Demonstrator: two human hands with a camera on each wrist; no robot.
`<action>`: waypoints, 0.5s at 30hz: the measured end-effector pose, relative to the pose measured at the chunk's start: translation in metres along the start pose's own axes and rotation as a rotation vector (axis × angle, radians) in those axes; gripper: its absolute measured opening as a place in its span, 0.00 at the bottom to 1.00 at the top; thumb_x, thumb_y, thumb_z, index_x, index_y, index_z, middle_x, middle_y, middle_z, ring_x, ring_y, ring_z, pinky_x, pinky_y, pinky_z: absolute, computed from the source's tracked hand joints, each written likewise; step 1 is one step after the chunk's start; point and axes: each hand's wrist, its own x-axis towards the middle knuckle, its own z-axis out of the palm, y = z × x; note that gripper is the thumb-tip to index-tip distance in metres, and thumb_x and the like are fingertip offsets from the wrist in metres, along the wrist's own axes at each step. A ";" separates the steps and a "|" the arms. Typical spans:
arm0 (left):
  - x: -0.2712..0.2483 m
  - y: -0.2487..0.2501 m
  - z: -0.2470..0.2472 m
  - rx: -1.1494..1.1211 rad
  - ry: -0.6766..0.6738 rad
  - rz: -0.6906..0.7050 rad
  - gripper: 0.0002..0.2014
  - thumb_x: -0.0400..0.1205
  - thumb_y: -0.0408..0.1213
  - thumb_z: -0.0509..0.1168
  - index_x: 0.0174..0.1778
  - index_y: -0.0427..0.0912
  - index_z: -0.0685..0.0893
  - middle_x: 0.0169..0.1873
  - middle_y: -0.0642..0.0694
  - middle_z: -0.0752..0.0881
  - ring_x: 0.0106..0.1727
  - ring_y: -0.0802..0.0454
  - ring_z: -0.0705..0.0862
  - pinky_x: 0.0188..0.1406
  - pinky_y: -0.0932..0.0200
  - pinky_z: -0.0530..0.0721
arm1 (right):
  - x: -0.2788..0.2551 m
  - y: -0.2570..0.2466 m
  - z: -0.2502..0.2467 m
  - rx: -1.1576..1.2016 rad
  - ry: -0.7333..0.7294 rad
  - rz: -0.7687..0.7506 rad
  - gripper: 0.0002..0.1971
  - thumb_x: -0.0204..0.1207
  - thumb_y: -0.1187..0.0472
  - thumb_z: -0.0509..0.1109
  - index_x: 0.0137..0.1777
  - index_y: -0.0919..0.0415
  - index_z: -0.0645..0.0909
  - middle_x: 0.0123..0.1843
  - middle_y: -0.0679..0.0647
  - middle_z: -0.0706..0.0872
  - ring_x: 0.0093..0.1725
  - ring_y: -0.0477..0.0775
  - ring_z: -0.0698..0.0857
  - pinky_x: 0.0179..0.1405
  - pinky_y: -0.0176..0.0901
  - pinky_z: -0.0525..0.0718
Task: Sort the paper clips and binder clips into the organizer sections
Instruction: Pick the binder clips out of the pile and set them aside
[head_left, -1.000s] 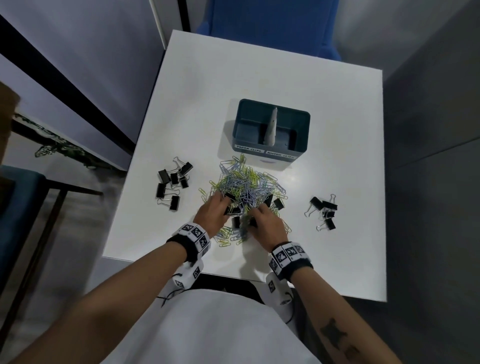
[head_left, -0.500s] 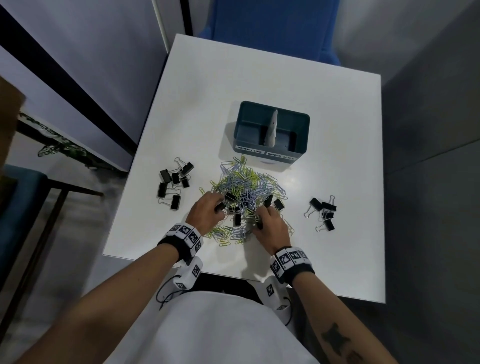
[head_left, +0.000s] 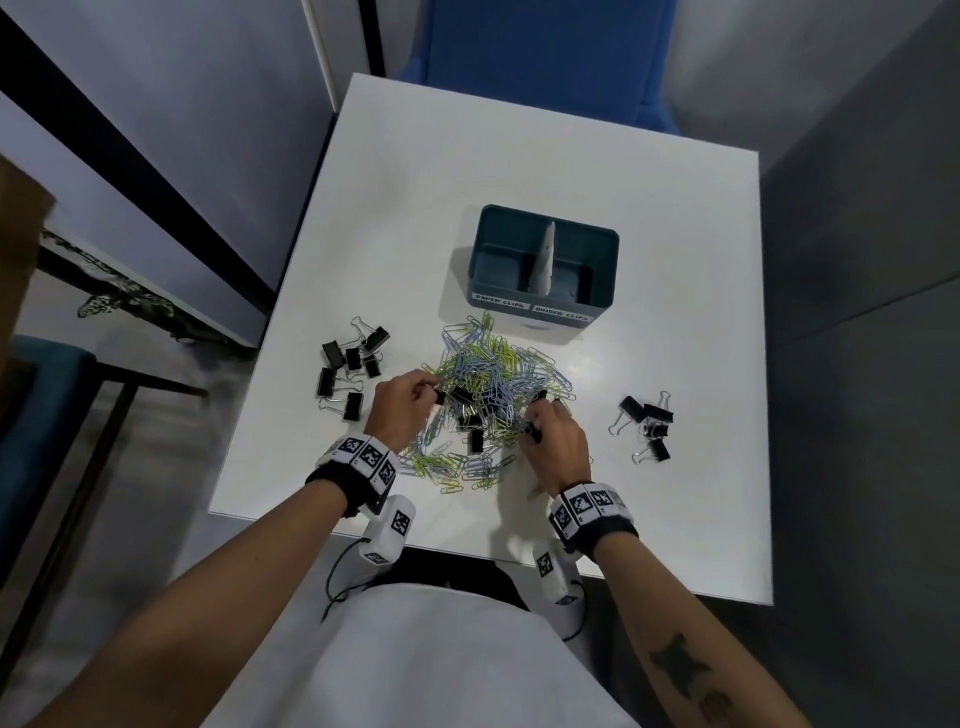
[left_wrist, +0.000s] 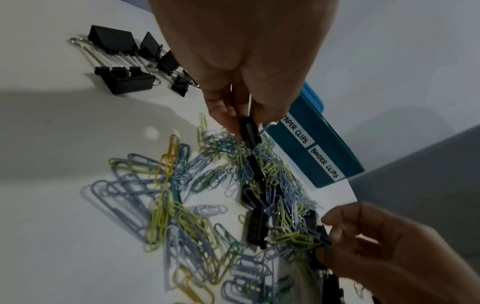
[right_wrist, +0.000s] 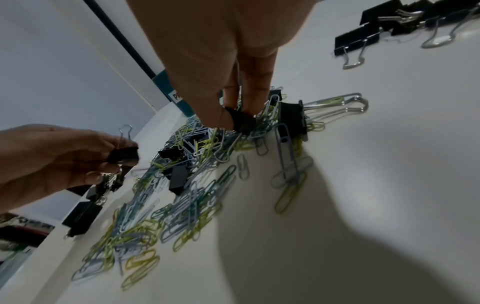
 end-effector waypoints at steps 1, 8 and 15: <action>0.001 -0.002 -0.002 -0.008 0.010 -0.010 0.12 0.79 0.27 0.62 0.51 0.40 0.90 0.36 0.44 0.89 0.28 0.62 0.79 0.26 0.75 0.73 | 0.000 0.002 0.000 0.021 -0.005 0.007 0.15 0.71 0.67 0.73 0.57 0.58 0.77 0.54 0.56 0.81 0.46 0.59 0.83 0.41 0.51 0.84; 0.011 -0.011 -0.022 -0.042 -0.035 -0.019 0.12 0.84 0.29 0.59 0.54 0.40 0.88 0.44 0.40 0.89 0.42 0.40 0.86 0.43 0.48 0.84 | 0.000 0.004 -0.018 0.403 -0.063 0.093 0.21 0.69 0.71 0.77 0.59 0.53 0.79 0.46 0.50 0.88 0.45 0.50 0.87 0.47 0.40 0.87; 0.014 -0.025 -0.057 0.230 0.025 0.083 0.12 0.82 0.27 0.59 0.51 0.37 0.88 0.52 0.38 0.86 0.52 0.40 0.84 0.52 0.51 0.80 | 0.009 0.016 -0.053 0.303 0.000 0.039 0.15 0.69 0.73 0.76 0.46 0.52 0.85 0.40 0.51 0.90 0.40 0.48 0.89 0.43 0.36 0.86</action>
